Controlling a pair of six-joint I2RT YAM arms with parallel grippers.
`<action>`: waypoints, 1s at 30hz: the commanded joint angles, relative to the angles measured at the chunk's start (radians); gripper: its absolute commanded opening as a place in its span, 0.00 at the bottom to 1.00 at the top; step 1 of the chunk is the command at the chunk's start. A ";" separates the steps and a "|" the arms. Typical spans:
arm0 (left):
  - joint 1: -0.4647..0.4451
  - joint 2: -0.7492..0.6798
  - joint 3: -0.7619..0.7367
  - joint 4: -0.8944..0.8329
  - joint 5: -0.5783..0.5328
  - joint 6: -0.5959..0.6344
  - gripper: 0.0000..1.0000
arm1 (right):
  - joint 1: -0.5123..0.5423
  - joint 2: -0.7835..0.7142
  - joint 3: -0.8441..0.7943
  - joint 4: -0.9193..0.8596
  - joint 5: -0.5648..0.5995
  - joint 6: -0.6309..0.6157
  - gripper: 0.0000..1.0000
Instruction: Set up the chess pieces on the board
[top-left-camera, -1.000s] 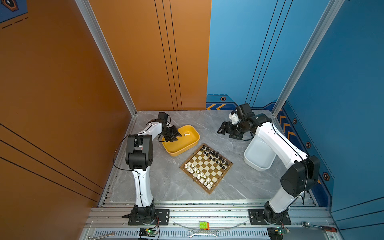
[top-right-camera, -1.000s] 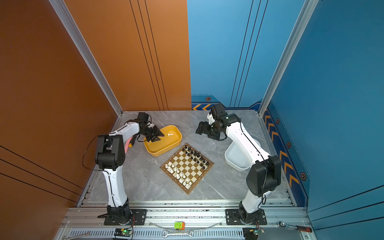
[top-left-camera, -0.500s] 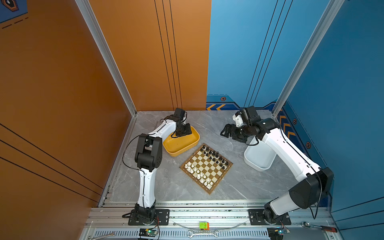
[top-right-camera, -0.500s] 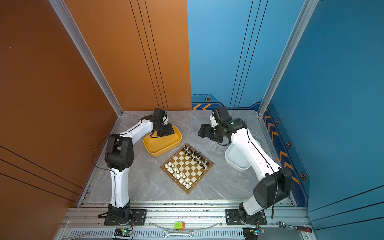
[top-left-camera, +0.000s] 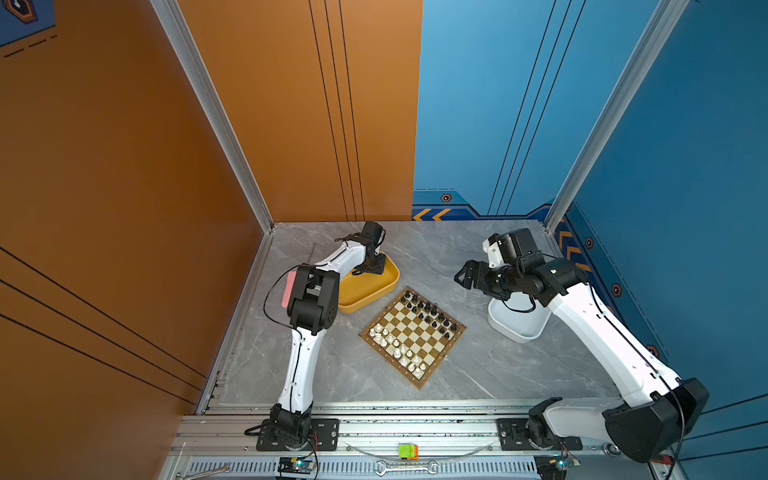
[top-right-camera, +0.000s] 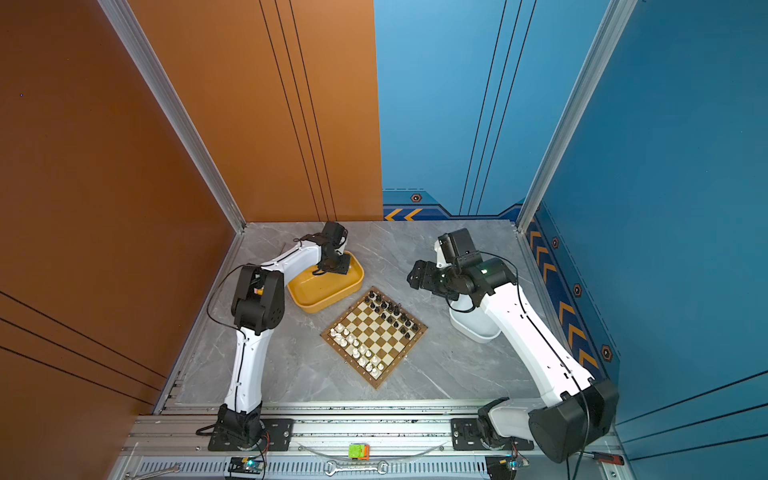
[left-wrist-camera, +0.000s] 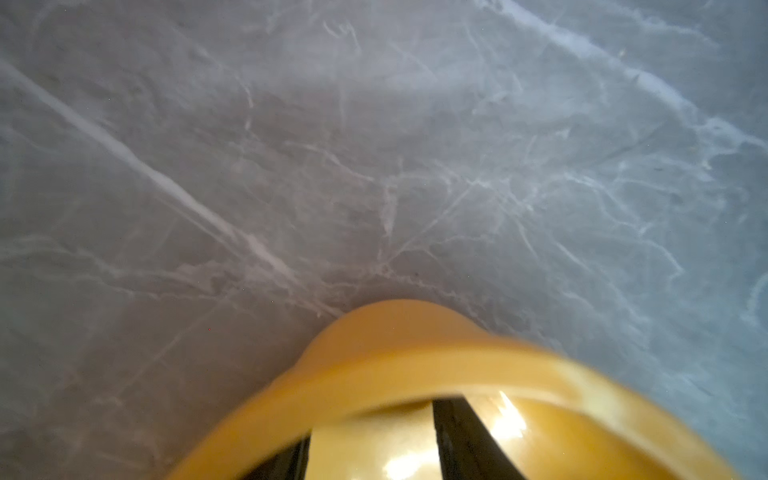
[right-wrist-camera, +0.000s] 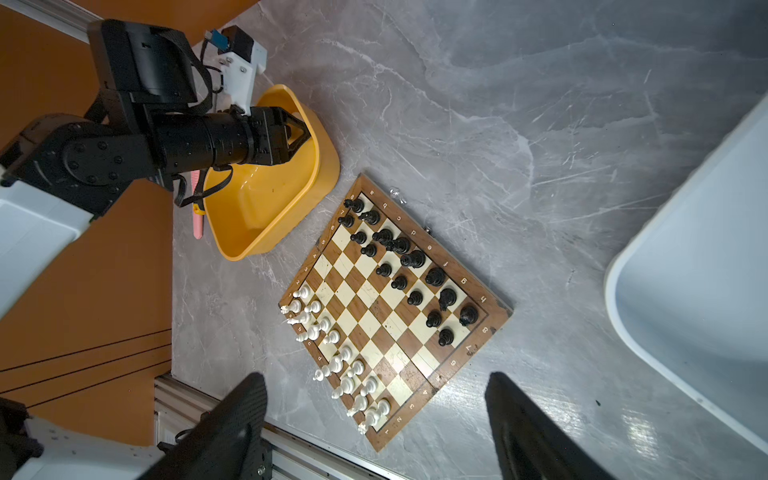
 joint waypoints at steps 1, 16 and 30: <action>-0.010 0.009 0.044 -0.026 -0.061 0.057 0.47 | -0.007 -0.035 -0.018 -0.021 0.039 0.018 0.85; -0.040 0.033 0.099 0.023 -0.041 0.072 0.48 | -0.084 -0.093 -0.049 -0.050 -0.004 -0.015 0.85; -0.019 0.078 0.116 -0.019 0.004 0.109 0.45 | -0.136 -0.102 -0.057 -0.068 -0.034 -0.026 0.86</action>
